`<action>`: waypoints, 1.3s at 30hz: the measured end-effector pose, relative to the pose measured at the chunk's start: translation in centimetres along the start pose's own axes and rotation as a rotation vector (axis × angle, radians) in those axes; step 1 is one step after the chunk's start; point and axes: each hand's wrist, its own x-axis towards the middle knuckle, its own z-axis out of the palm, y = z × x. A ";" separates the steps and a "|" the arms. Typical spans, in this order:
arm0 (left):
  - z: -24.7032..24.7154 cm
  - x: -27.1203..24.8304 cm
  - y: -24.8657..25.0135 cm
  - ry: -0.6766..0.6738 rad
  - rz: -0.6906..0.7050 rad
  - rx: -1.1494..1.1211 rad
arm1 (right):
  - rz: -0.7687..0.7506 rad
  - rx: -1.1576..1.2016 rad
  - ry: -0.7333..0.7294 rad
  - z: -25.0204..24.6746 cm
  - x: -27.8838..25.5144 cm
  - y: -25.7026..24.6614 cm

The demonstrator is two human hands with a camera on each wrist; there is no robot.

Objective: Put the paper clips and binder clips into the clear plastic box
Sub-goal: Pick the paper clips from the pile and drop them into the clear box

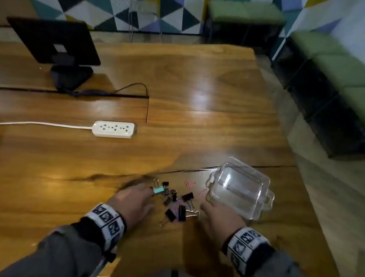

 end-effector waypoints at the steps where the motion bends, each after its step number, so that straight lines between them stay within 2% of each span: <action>1: 0.7 0.5 1.0 -0.050 0.032 0.023 | 0.000 0.010 -0.001 0.4 0.8 -0.2; 4: 3.2 1.7 3.6 -0.085 0.161 0.075 | -0.119 -0.069 -0.028 1.7 3.0 -0.8; 9: 5.7 2.5 5.1 -0.045 0.063 0.041 | -0.225 -0.134 0.001 3.7 5.4 -1.5; 16: 7.0 2.2 5.2 0.000 0.045 -0.017 | -0.307 -0.174 0.045 4.6 6.5 -1.9; 18: 6.7 1.8 5.0 0.023 0.056 -0.050 | -0.292 -0.118 0.062 3.9 6.2 -1.9; 21: 6.4 1.0 3.8 0.068 0.000 -0.087 | -0.158 0.005 0.104 2.9 5.1 -0.8; 23: 6.1 0.7 2.7 0.075 -0.065 -0.090 | -0.060 0.032 0.079 2.7 4.2 0.7; 26: 6.0 0.5 1.7 0.064 -0.107 -0.047 | -0.017 0.007 0.015 3.1 3.1 2.1; 29: 6.1 0.4 2.6 0.063 -0.053 0.034 | -0.035 -0.034 0.049 3.4 2.9 2.2; 32: 6.7 0.6 4.9 0.047 0.062 0.055 | -0.095 -0.050 0.103 3.4 3.0 1.4; 36: 7.6 2.0 6.6 0.012 0.017 0.029 | -0.246 -0.110 0.036 4.3 3.3 0.0; 39: 7.9 2.7 6.4 -0.004 -0.027 -0.036 | -0.276 -0.170 -0.023 4.9 4.2 -0.4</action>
